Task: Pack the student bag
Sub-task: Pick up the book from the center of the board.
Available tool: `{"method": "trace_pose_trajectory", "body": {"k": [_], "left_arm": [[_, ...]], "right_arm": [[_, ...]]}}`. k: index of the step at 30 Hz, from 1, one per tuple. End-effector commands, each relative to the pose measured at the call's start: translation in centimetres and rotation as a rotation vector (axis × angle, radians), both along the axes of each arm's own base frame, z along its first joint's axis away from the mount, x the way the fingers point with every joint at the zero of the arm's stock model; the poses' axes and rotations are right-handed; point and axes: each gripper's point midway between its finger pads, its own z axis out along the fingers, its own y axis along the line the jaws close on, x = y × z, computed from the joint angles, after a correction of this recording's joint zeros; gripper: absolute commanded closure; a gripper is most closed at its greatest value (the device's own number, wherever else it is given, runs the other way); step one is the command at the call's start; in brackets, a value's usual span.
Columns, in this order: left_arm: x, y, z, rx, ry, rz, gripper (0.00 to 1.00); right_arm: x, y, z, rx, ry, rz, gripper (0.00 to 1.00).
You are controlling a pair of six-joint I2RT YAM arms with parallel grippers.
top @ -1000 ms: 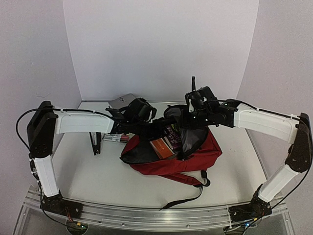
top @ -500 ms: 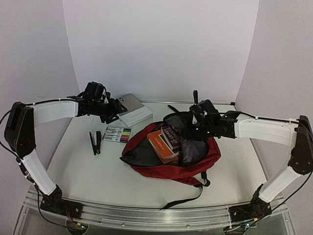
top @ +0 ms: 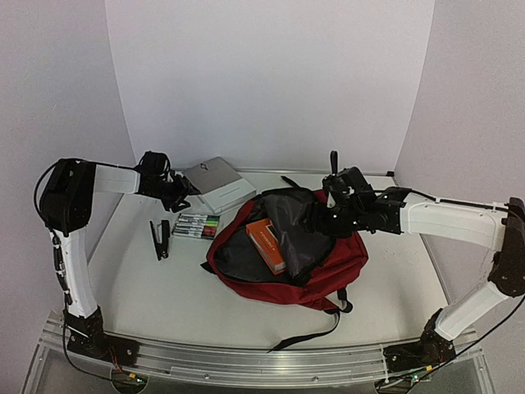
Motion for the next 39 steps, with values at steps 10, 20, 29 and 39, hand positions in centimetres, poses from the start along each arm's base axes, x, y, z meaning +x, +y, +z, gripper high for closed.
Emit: {"method": "trace_pose_trajectory", "body": {"k": [10, 20, 29, 39], "left_arm": [[5.5, -2.2, -1.5, -0.067, -0.035, -0.069, 0.62], [6.4, -2.7, -2.1, -0.095, -0.023, -0.065, 0.71], [6.6, -2.8, -3.0, -0.103, 0.000, -0.060, 0.79], [7.0, -2.9, -2.9, -0.107, -0.004, -0.060, 0.99]], "right_arm": [[-1.1, -0.4, 1.2, 0.074, -0.017, -0.010, 0.36], [-1.8, -1.1, 0.8, 0.089, -0.010, -0.022, 0.38], [-2.1, -1.5, 0.8, 0.095, -0.010, -0.030, 0.38], [-2.2, -1.7, 1.3, 0.106, -0.019, -0.034, 0.39]]}}
